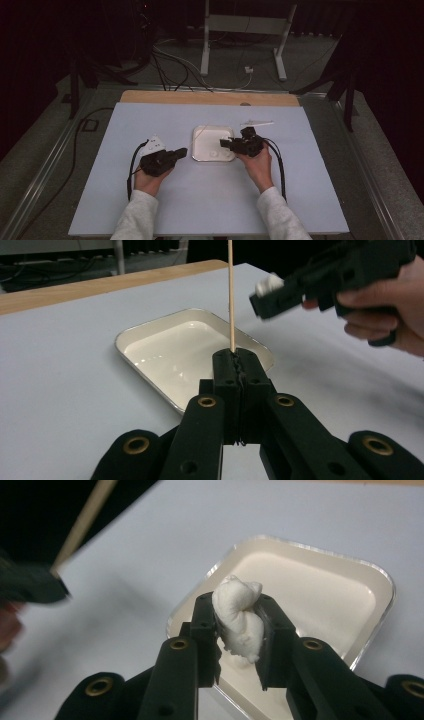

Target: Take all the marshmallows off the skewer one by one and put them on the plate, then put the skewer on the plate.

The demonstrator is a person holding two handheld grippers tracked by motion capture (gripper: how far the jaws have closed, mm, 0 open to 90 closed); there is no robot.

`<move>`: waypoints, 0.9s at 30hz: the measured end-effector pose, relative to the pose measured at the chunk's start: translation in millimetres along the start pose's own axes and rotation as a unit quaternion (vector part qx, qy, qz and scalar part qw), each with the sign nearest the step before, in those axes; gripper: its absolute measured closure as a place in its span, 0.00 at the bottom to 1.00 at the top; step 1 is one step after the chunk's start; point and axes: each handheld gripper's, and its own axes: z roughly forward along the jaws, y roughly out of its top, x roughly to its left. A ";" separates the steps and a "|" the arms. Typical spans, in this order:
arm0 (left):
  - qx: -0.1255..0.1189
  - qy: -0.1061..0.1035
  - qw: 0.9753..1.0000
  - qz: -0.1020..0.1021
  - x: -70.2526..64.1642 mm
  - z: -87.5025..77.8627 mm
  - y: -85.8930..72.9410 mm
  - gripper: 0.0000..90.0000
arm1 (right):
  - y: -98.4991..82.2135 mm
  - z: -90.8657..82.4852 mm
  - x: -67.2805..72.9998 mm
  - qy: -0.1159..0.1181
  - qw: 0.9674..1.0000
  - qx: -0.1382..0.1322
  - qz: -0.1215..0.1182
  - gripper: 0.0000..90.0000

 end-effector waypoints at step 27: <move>-0.007 0.062 0.998 -0.023 -12.6 21.5 1.4 1.00 | -15.7 -9.3 -2.7 -0.070 0.997 -0.009 -0.012 0.22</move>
